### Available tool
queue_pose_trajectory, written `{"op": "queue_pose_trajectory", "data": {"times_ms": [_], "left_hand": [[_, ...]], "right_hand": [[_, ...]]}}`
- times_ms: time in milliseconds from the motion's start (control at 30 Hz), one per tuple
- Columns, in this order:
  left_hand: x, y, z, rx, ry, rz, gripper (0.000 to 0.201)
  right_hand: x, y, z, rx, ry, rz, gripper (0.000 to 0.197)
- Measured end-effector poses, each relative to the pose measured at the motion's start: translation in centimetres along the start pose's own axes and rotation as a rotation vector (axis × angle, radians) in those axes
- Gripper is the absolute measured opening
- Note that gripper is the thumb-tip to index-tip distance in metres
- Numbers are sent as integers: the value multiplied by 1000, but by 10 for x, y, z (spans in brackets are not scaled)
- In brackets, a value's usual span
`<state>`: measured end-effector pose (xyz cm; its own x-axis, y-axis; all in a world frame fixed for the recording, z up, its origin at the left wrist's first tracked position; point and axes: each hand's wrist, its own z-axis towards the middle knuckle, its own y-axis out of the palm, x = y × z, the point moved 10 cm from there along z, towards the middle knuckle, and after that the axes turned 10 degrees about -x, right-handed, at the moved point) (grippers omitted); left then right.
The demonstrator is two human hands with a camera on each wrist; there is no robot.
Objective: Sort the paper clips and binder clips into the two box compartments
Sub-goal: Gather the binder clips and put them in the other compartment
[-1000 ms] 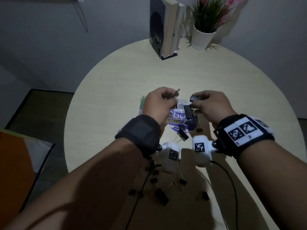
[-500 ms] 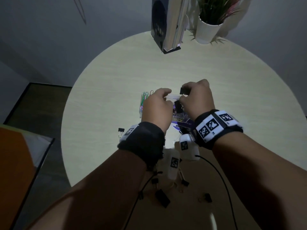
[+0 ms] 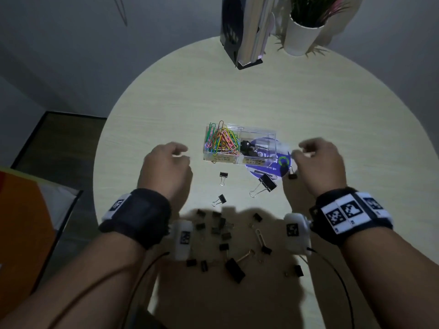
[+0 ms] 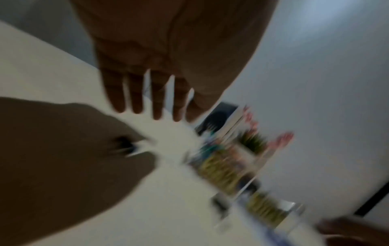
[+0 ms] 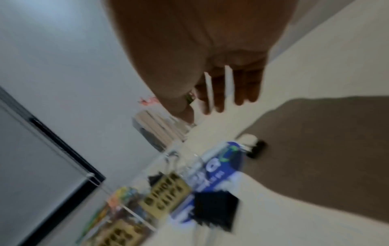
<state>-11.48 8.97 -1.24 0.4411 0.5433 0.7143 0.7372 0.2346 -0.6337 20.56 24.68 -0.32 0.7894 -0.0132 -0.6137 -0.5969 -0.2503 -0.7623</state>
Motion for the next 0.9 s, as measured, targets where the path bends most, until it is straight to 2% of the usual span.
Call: {"op": "queue_pose_trajectory", "data": {"times_ms": [67, 133, 200, 300, 433, 533, 600, 667, 767, 900], "left_hand": [[-27, 15, -1, -95, -87, 383, 37], [-32, 32, -6, -113, -88, 460, 57], [-23, 50, -10, -99, -17, 438, 62], [-5, 74, -16, -97, 61, 420, 54], [15, 102, -29, -180, 204, 409, 31], [20, 107, -36, -223, 279, 380, 22], [16, 107, -36, -260, 270, 357, 22], [11, 106, -33, -286, 244, 326, 20], [8, 105, -32, -321, 203, 246, 15], [8, 98, -33, -351, 214, 177, 11]], "right_hand": [[28, 30, -15, -124, 155, -117, 50], [25, 52, -34, -140, 160, -220, 55], [13, 68, -47, -119, 119, -256, 53], [-1, 89, -57, -165, 37, -257, 40], [-10, 109, -68, -275, -85, -222, 27], [1, 112, -72, -336, -50, -152, 34], [9, 112, -74, -369, -10, -128, 36], [11, 109, -76, -380, -5, -125, 21], [11, 105, -80, -395, -25, -106, 11], [7, 100, -85, -410, -65, -119, 10]]}}
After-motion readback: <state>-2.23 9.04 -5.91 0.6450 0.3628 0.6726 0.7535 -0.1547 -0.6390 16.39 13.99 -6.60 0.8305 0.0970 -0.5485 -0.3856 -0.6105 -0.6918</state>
